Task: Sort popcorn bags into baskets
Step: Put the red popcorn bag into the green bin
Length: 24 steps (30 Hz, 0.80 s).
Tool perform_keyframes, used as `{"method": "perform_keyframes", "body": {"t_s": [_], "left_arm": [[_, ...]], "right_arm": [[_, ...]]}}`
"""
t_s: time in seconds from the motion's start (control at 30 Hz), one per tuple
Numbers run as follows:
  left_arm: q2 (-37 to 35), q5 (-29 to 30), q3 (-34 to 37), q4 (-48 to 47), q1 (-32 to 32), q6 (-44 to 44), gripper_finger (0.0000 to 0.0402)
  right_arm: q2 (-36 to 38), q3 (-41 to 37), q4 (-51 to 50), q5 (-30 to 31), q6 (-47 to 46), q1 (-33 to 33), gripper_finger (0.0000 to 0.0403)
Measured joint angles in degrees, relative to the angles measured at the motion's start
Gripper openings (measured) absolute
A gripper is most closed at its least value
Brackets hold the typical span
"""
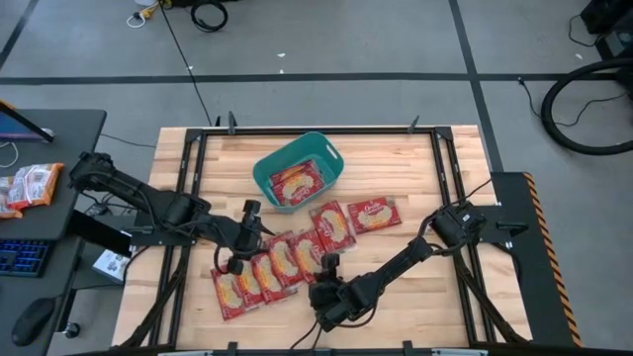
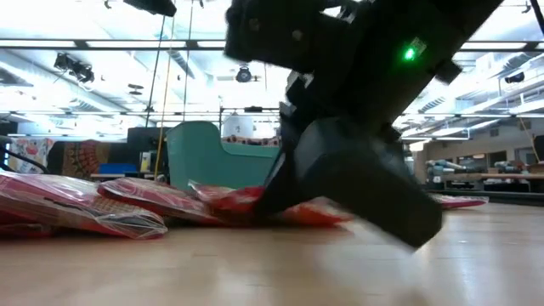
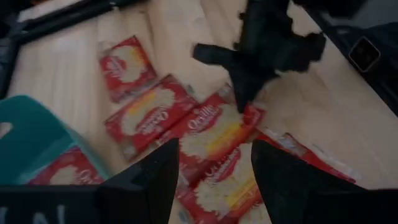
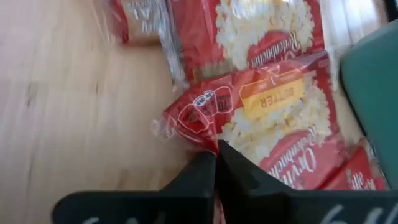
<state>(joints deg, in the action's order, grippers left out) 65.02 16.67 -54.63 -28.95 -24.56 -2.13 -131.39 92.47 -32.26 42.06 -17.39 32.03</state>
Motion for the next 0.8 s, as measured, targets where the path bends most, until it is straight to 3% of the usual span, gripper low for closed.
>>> {"method": "perform_keyframes", "body": {"t_s": [0.47,0.6,0.8], "left_arm": [[13.2,-0.1,0.1,6.4,-0.8,-2.6,0.027],[13.2,3.3,0.1,6.3,-0.9,-2.2,0.0268],[7.8,4.7,0.0,6.4,-1.6,-1.0,0.0249]], "right_arm": [[14.3,0.0,-6.6,-4.6,-2.5,0.1,0.0005],[17.6,0.0,-9.0,-4.3,-2.6,0.1,0.0004],[23.5,0.0,-12.1,-2.7,-3.2,-2.0,0.0002]]}}
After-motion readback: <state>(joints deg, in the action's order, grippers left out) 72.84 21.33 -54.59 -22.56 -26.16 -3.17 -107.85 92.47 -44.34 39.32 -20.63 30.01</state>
